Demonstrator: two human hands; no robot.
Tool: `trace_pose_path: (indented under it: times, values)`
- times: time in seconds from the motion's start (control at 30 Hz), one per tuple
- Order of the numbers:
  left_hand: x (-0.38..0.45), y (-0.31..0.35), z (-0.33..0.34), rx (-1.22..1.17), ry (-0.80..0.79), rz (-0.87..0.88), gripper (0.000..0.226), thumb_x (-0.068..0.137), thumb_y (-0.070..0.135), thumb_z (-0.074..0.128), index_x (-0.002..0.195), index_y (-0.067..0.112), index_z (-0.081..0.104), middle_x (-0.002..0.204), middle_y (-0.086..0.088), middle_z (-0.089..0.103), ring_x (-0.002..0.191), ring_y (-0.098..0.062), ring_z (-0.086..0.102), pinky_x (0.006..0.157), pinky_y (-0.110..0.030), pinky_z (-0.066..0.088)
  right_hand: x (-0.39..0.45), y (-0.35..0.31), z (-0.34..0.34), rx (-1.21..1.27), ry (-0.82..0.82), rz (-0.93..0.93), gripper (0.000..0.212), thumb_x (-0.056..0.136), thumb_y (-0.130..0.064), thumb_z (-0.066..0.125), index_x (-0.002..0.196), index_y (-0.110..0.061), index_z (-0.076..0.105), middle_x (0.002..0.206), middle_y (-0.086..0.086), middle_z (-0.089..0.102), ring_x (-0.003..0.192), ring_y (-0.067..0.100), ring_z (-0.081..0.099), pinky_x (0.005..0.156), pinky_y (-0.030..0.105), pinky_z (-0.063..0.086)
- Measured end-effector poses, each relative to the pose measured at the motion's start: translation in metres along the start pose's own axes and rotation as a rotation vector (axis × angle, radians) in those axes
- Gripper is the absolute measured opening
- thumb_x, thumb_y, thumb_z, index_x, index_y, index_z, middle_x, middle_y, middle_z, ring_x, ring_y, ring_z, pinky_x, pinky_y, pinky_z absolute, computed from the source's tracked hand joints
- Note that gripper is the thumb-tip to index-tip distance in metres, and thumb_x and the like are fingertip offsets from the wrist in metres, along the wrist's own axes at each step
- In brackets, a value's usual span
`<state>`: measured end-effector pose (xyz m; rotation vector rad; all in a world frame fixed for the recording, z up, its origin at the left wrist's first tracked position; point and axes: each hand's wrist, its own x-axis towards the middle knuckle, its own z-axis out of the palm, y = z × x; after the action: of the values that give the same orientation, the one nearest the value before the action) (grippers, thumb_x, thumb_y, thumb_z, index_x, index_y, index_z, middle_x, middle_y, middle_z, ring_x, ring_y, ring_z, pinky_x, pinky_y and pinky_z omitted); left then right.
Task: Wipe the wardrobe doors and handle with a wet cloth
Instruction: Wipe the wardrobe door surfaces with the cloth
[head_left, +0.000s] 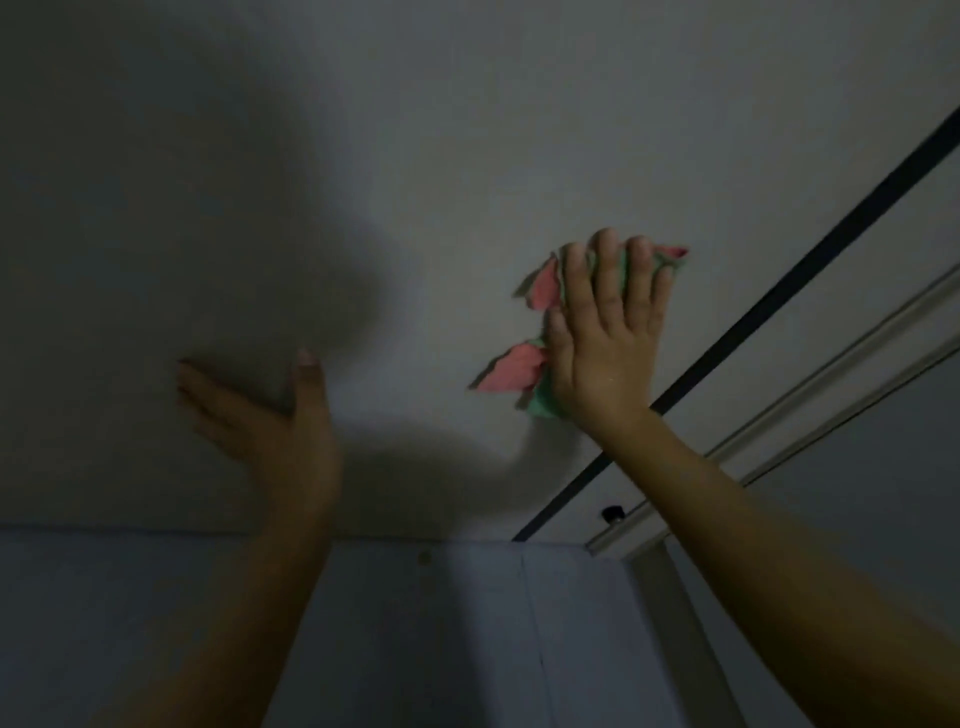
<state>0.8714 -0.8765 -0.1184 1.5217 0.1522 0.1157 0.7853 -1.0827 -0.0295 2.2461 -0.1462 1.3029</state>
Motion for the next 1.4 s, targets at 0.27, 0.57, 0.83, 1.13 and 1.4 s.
trace_pose_path:
  times: [0.27,0.57,0.83,1.13,1.4]
  values:
    - [-0.023,0.066,0.027,0.032,-0.036,0.664,0.082,0.09,0.053,0.051,0.153,0.022,0.008,0.156,-0.02,-0.01,0.147,-0.029,-0.005,0.119,-0.045,0.012,0.031,-0.043,0.011,0.066,0.101,-0.256,0.061,0.088,-0.032,0.059,0.145,-0.022,0.037,0.153,-0.002,0.026,0.147,0.02,0.009,0.119,0.041,0.005]
    - [-0.029,0.095,0.058,0.326,-0.093,1.071,0.065,0.09,0.044,0.048,0.147,0.014,0.034,0.154,-0.028,0.01,0.144,-0.038,0.004,0.118,-0.05,0.007,0.015,0.059,-0.008,0.083,0.195,0.463,0.053,0.103,-0.034,0.015,0.152,-0.015,0.008,0.159,0.0,0.003,0.146,0.019,-0.004,0.118,0.049,0.004]
    - [-0.025,0.103,0.068,0.386,-0.054,1.219,0.067,0.089,0.043,0.047,0.147,0.014,0.03,0.15,-0.036,0.013,0.14,-0.049,0.011,0.115,-0.056,0.007,-0.006,0.056,-0.007,0.088,0.085,0.149,0.054,0.103,-0.033,0.019,0.153,-0.026,-0.002,0.16,-0.006,-0.01,0.147,0.021,-0.003,0.118,0.047,0.003]
    - [-0.05,0.102,0.094,0.363,-0.156,1.346,0.066,0.085,0.039,0.045,0.143,0.008,0.035,0.154,-0.022,0.013,0.145,-0.038,0.009,0.114,-0.054,0.012,-0.001,0.05,-0.003,0.316,0.276,0.859,0.051,0.102,-0.047,0.005,0.15,-0.038,-0.008,0.159,-0.011,-0.007,0.147,0.016,-0.006,0.118,0.046,-0.001]
    - [-0.061,0.181,0.128,0.352,-0.133,1.536,0.059,0.086,0.026,0.046,0.143,0.01,0.04,0.151,-0.027,0.023,0.143,-0.039,0.012,0.114,-0.057,0.006,0.006,0.087,-0.011,0.188,0.269,0.661,0.049,0.104,-0.039,0.007,0.152,-0.032,-0.003,0.159,-0.014,-0.008,0.147,0.015,-0.003,0.119,0.037,-0.003]
